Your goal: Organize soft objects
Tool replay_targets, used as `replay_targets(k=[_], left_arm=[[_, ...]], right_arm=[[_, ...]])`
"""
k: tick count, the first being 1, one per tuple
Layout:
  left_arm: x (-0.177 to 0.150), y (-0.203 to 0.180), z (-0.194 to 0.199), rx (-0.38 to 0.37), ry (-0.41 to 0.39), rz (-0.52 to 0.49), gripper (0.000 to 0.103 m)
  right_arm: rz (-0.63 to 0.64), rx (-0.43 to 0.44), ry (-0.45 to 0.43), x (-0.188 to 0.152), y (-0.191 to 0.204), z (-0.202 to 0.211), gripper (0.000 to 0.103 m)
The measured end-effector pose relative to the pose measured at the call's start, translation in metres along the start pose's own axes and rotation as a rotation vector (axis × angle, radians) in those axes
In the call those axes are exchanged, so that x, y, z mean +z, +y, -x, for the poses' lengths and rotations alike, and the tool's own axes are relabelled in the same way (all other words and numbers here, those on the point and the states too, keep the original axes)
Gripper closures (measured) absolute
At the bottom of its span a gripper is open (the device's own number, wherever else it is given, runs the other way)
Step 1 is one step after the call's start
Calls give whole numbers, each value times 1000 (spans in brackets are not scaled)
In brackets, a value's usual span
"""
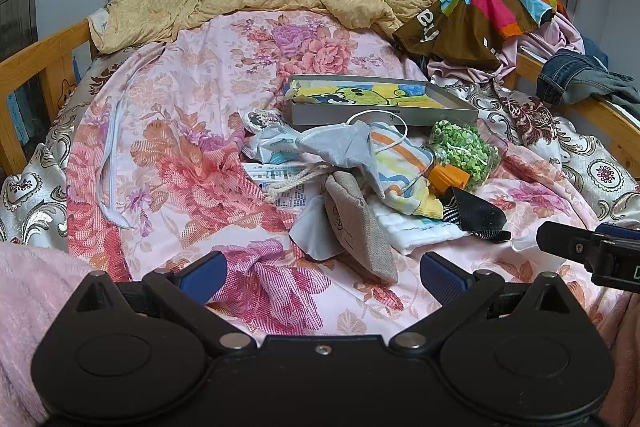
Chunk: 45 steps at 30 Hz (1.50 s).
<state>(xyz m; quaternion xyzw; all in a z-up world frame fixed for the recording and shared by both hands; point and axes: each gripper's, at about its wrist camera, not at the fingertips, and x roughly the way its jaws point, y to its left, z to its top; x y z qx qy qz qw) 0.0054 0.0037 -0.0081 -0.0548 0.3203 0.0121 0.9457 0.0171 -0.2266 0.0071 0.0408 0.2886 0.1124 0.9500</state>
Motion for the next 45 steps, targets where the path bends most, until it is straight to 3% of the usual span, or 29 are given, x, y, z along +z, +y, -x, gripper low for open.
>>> replay_targets(k=[34,45], left_arm=[[-10,2,-3,-7,4,0,1],[18,9,-27,-73,113,36,1]], right_arm=[[2,1,9,-3,0,-2,0],[-4,64,103,19,-6,-24,0]])
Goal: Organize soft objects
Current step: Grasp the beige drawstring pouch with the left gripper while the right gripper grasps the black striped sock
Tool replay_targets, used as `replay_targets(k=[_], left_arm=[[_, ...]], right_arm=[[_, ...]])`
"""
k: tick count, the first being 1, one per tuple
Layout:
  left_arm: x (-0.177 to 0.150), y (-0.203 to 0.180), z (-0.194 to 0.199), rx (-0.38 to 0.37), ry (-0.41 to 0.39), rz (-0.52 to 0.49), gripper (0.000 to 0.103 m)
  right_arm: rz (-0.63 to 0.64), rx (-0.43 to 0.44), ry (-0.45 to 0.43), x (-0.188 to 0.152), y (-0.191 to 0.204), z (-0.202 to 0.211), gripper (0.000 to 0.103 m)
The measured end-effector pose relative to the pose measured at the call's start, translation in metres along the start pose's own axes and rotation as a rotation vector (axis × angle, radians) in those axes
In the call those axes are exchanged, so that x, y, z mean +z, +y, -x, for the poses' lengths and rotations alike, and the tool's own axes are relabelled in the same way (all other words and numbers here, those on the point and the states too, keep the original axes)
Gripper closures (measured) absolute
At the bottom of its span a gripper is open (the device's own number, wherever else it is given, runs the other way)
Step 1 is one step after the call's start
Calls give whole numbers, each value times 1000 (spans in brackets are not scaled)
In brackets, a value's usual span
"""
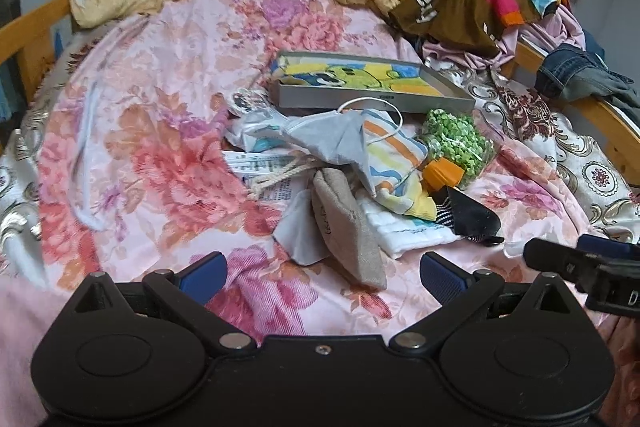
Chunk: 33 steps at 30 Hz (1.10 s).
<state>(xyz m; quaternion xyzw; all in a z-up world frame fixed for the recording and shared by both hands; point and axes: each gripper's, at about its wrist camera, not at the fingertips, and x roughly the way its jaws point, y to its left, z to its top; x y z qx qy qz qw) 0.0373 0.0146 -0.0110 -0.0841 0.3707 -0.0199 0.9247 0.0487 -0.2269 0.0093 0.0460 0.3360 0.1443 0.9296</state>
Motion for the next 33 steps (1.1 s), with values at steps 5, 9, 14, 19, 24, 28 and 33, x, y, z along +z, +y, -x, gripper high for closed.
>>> replay_targets(k=[5,9,14,19,24,28,33], left_arm=[[27,-4,-28,-37,75,-43,1],[40,-8,-50,-44,131,-91,3],[51,-9,-78,-26,182,-119,6],[51,-5,-100,-49,216,-104,18],[47,5,-112,-96,239,-37,34],[45,9,-110,-132,213,-8,60],[45,9,-104,-153,184,1,76]], right_arm=[[60,-7,58,18,-2,-26,0],[113,-27,115,32,-6,-51,0],[161,-32,207,45,-11,-85,0],[230,-28,270,51,-9,-117,1],[267,-15,299,45,-6,-135,13],[251,-3,308,45,-9,-140,21],[222,3,311,47,-13,-141,36]])
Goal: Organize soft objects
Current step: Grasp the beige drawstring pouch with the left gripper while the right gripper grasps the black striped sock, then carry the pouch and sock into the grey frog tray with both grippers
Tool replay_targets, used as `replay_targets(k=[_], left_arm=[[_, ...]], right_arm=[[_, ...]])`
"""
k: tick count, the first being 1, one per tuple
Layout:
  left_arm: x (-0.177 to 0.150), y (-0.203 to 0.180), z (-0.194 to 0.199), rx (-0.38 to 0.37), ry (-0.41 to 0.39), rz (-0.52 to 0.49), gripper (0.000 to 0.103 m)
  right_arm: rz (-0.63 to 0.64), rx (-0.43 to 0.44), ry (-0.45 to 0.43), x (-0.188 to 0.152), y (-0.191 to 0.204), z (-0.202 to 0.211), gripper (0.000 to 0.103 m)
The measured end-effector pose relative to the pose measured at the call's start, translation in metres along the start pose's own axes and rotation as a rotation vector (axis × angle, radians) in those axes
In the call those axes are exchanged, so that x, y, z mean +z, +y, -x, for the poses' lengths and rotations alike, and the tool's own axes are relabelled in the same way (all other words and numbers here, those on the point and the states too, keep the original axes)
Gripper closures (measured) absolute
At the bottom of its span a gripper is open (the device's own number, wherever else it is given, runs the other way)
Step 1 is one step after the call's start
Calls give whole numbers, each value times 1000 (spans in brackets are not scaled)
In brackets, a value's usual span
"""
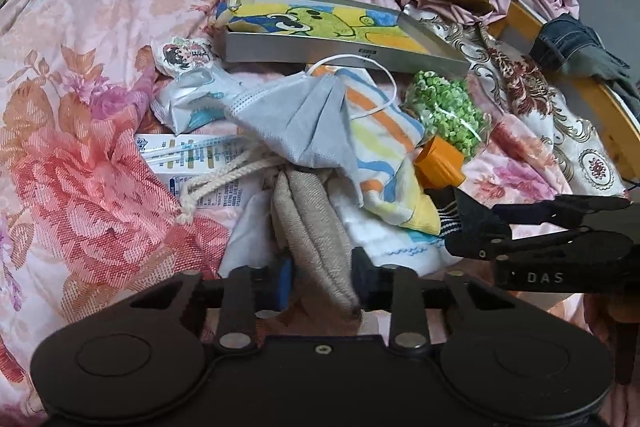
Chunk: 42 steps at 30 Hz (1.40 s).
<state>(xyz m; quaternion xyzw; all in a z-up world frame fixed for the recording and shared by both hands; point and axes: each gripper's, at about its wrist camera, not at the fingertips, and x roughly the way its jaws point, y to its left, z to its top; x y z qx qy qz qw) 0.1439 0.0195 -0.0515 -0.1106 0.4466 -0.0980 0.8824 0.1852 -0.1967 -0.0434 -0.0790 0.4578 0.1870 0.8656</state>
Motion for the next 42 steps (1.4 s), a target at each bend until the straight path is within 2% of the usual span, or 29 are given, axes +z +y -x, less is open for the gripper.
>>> replay_targets(k=[4,6,8,11,16,21,29,34,42], left_arm=[[-2,-4,1,-8,-11,-18,84],[-4,-5,4,-21,-28,-32,85],[-5,-8,6,-40,-40,-56,90],[-10,-16,9,-95,-48,-94,91],[-17,-29,19,-147,-74,-149,93],[-19,-34,34,-215,-86,-143,93],[-11,-46,69,-276,-111,-131,93],[14,-56,84,-287,-156,-150,93],[75,-58,85,-276,-267,-131,94]], right_arm=[[-5,2,6,-2,1,-1,53],[-14,8,8,-3,1,-2,63],[-18,9,7,-5,1,-1,80],[-24,18,-8,-5,2,3,89],[-50,56,-84,-7,1,25,93],[-67,95,-196,-9,-2,52,96],[-104,143,-405,-5,-13,92,98],[-91,158,-460,14,-17,104,98],[-81,157,-530,75,-26,102,98]])
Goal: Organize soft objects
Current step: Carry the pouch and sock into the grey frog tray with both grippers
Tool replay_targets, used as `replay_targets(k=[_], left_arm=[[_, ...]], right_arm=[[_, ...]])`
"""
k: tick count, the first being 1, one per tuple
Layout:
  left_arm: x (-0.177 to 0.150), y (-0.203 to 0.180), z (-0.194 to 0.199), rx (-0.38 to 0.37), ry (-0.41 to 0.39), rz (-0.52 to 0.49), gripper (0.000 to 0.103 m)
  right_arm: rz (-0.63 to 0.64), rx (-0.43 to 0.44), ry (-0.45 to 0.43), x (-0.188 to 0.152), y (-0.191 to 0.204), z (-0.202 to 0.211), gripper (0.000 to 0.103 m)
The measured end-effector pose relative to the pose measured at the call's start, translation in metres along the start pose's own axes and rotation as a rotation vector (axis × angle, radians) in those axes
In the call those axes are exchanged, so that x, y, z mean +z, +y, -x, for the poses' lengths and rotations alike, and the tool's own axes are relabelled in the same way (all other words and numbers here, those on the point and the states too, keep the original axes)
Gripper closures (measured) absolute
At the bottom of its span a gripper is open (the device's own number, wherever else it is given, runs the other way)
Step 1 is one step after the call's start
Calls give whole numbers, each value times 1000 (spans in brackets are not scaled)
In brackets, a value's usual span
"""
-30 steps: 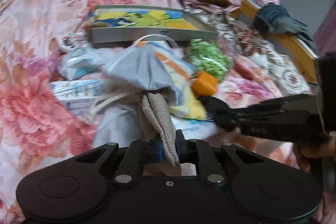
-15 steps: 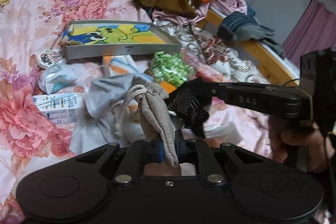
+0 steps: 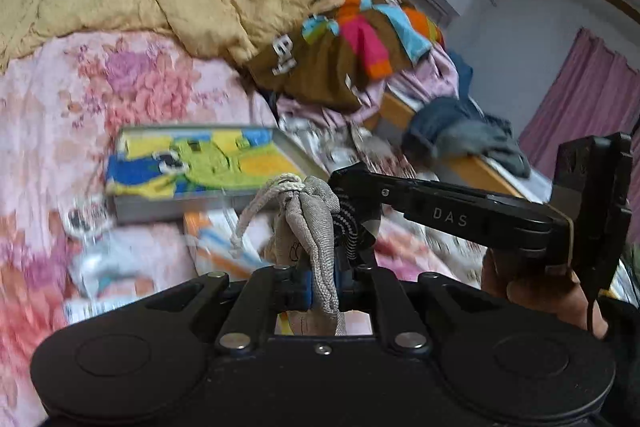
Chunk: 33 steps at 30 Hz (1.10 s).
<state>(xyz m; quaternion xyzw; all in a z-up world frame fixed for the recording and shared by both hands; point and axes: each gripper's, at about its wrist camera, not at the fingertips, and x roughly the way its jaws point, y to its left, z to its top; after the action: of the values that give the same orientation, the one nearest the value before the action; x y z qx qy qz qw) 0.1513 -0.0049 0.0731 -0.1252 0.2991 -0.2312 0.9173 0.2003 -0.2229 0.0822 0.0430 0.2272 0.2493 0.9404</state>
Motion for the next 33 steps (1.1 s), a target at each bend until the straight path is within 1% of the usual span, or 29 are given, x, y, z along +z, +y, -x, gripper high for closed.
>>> replay_targets(k=[6,12,16,22,28,33], left_arm=[[40,24,-29,68,-80,38,94],[66,44,-67,135,-176,22,94],[73,64,-96,170,-210,25,94],[80,97,-134,207,-236,57,94],[80,135,-161,230,-266,108,94],[73,157,-170,259,-257,119,94]], right_arm=[[-41,1,-40,34,-14,-40,98],[-73,-1,-63,54,-26,-88,98],[-85,-9,-72,59,-34,-118,98],[-98,-24,-72,65,-45,-161,98],[-109,-41,-34,65,-51,-202,98],[-101,-57,25,57,-49,-229,98]])
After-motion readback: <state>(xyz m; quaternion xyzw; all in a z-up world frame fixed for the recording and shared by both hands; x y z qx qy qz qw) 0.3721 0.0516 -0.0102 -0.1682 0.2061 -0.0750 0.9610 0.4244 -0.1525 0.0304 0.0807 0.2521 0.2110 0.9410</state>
